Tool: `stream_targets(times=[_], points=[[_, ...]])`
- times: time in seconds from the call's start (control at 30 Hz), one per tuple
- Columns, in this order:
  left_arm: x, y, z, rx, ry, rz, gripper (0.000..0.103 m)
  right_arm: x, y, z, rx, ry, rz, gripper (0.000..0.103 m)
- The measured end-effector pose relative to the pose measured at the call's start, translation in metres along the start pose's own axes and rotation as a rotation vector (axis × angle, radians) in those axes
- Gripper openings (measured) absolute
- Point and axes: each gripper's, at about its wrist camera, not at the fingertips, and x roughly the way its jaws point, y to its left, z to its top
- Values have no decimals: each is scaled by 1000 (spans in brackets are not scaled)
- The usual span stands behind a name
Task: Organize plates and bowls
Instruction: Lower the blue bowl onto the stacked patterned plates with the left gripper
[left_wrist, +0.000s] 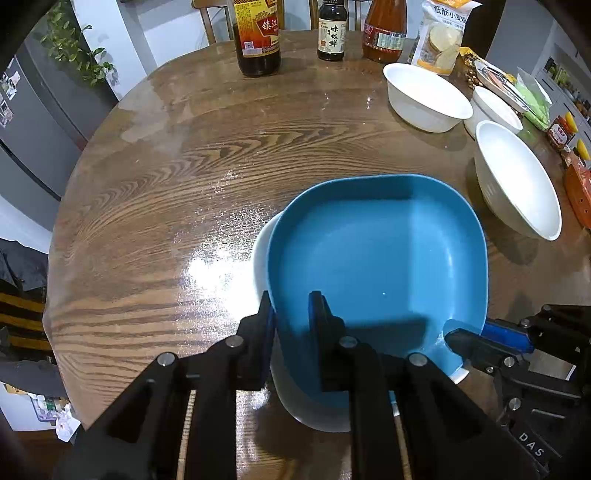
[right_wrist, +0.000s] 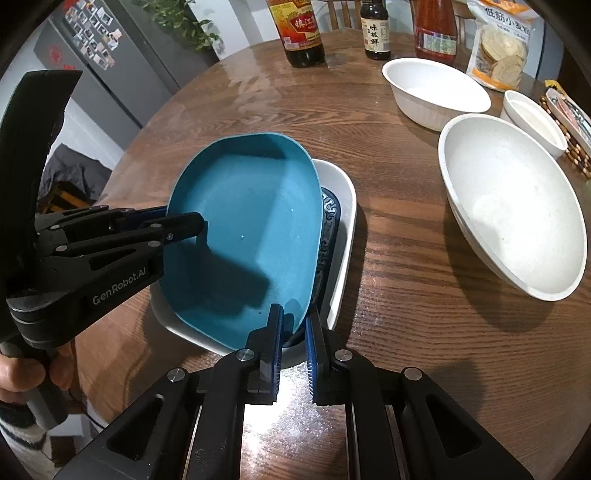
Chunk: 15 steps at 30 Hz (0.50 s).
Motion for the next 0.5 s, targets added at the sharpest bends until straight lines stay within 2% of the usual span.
stream_targets(times=[0.5], points=[[3, -1, 3, 10, -1, -9, 16, 0, -1, 3, 3, -2, -13, 12]])
